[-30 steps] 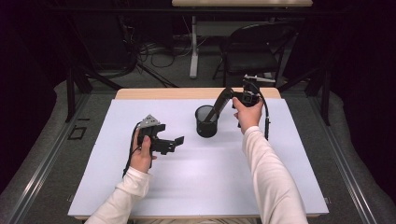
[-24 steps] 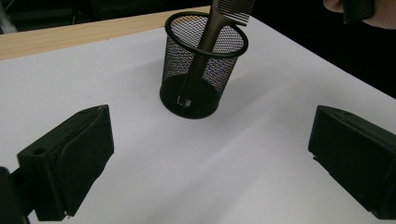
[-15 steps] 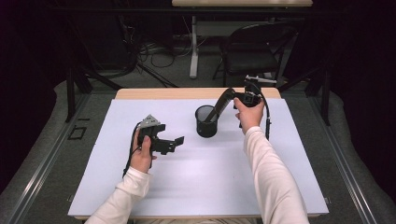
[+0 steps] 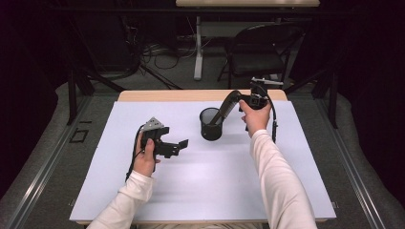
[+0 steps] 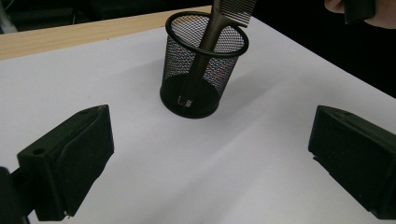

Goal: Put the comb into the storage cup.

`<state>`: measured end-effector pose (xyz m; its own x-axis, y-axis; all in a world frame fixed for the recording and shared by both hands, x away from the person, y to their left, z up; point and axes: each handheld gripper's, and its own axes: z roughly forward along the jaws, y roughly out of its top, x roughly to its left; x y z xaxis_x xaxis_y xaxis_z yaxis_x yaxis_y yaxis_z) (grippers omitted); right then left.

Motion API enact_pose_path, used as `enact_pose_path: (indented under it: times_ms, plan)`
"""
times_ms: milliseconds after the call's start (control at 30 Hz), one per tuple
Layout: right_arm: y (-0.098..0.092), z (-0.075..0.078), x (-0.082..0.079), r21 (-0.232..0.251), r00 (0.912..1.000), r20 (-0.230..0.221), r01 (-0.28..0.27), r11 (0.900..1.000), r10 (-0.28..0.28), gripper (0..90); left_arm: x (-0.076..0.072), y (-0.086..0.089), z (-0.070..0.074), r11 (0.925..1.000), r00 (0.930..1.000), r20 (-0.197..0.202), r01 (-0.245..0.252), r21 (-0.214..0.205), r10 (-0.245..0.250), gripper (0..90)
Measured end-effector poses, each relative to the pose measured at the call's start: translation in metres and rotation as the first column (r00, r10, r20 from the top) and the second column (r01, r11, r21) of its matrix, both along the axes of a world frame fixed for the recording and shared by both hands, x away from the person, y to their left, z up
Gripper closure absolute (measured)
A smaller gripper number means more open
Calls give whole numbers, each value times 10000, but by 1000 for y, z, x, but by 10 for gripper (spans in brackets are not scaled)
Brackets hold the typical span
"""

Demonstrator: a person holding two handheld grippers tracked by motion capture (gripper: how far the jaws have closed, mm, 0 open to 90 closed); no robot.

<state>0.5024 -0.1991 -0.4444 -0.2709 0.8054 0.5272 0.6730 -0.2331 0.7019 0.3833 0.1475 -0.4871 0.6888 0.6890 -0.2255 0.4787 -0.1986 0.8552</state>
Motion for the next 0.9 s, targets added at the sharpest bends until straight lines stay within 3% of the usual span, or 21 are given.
enact_pose_path:
  times_ms: [167, 533, 900]
  plan:
    - [-2, 1, 0, 32, 10000, 33, 89, 10000, -89, 611, 0, 0, 0, 10000, 10000, -3, 3, 7, -3, 4]
    - [-5, 2, 0, 152, 9999, 25, 124, 9998, -124, 469, 0, -1, 0, 10000, 10000, 10, 2, 49, -2, 4]
    - [-6, 2, 0, -247, 10000, -56, -79, 9997, 77, 380, 0, 0, 0, 10000, 10000, 8, -15, 46, 15, 4]
